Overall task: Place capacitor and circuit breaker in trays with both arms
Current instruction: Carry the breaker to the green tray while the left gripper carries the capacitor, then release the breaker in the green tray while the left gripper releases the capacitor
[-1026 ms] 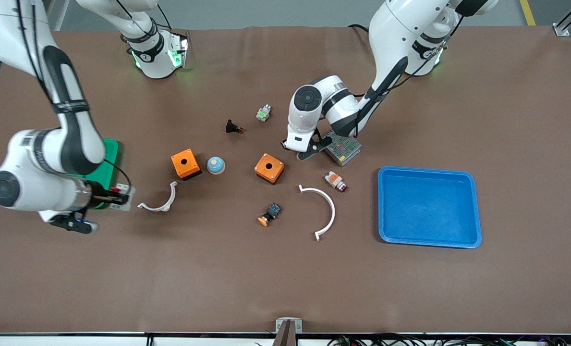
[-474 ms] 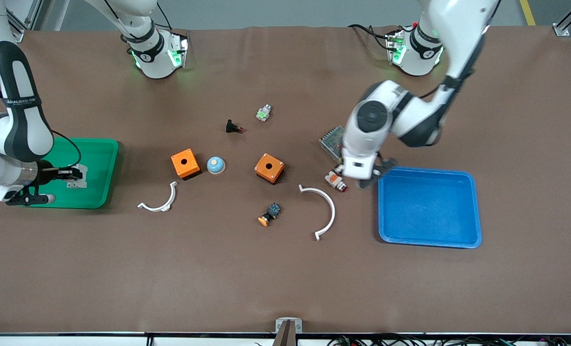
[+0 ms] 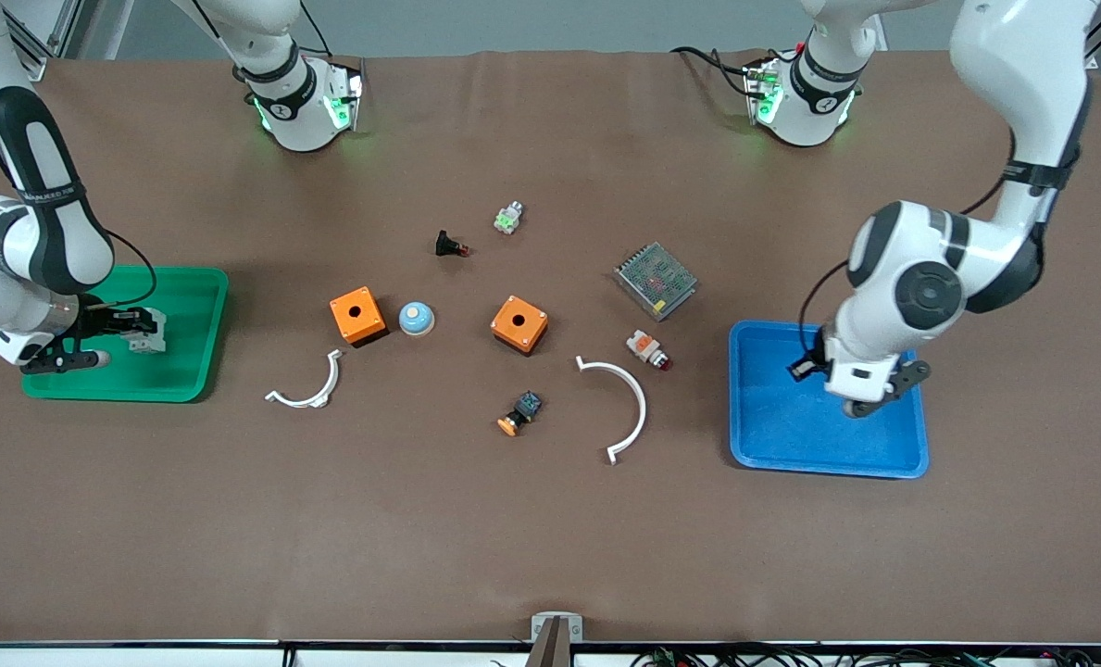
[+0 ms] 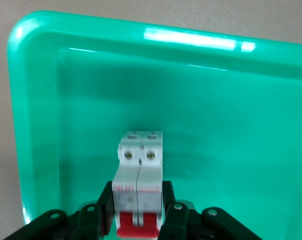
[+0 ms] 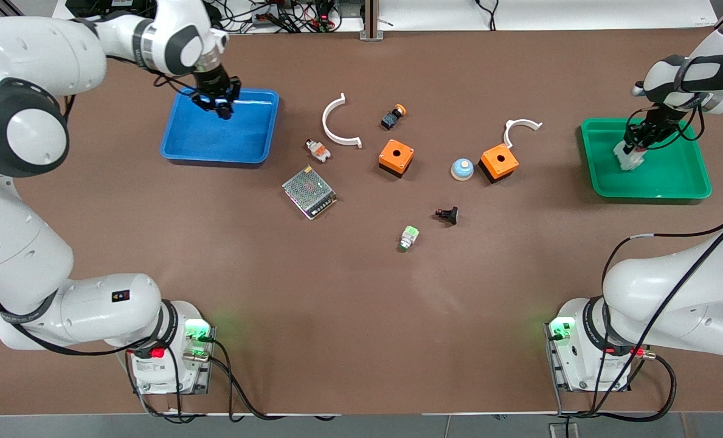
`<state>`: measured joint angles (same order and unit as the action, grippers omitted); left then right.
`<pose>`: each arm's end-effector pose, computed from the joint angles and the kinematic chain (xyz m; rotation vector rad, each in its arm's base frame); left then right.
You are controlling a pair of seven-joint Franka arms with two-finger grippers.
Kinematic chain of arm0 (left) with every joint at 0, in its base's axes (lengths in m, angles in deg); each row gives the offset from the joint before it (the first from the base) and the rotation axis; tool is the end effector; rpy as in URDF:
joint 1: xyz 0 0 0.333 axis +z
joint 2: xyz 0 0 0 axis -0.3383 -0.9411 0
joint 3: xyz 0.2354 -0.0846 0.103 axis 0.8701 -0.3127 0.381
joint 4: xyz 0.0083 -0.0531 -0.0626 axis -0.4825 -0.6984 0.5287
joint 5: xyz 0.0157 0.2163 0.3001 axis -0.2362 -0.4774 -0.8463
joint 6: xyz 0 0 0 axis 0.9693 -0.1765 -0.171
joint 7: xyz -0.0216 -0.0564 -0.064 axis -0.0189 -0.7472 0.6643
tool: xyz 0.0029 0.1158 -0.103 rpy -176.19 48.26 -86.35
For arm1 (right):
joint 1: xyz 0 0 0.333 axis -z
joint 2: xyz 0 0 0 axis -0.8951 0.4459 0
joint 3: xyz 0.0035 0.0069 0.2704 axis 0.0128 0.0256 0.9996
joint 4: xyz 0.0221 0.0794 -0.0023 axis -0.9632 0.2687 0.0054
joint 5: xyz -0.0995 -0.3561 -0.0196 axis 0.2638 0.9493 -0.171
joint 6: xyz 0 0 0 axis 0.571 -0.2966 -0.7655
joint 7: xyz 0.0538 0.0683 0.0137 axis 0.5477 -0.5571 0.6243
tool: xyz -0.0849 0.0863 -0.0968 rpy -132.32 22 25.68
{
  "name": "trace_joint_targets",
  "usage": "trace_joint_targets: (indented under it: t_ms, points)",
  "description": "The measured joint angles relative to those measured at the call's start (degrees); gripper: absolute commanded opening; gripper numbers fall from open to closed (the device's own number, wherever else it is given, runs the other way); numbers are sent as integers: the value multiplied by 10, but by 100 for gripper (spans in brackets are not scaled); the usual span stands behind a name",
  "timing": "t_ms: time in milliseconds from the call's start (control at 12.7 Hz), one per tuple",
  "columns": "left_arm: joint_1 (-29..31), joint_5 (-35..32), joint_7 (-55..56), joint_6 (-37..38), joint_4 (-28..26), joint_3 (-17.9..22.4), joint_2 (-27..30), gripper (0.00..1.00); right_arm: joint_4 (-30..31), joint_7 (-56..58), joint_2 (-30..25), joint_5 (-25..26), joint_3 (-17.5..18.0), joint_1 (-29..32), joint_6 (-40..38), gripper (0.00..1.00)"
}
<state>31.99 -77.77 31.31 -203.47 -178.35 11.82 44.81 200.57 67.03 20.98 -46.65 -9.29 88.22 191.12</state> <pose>0.5622 -0.0915 0.2128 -2.9572 -0.7875 0.1157 0.4834 -0.2099 0.1515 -3.0770 -0.1782 0.2905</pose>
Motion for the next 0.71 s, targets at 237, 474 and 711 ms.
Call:
trace_joint_targets:
  t_ms: [237, 474, 711]
  points:
    - [37, -29, -21, -17, -3, 0, -29, 0, -40, 0, -5, 1, 7, -7, -47, 100]
    - [46, -32, -23, -58, -5, 0, -69, 2, -128, -7, -24, 0, 13, -44, -153, 100]
    - [49, -32, -32, -90, -4, 0, -101, 76, -194, -57, -39, 0, 18, -75, -214, 100]
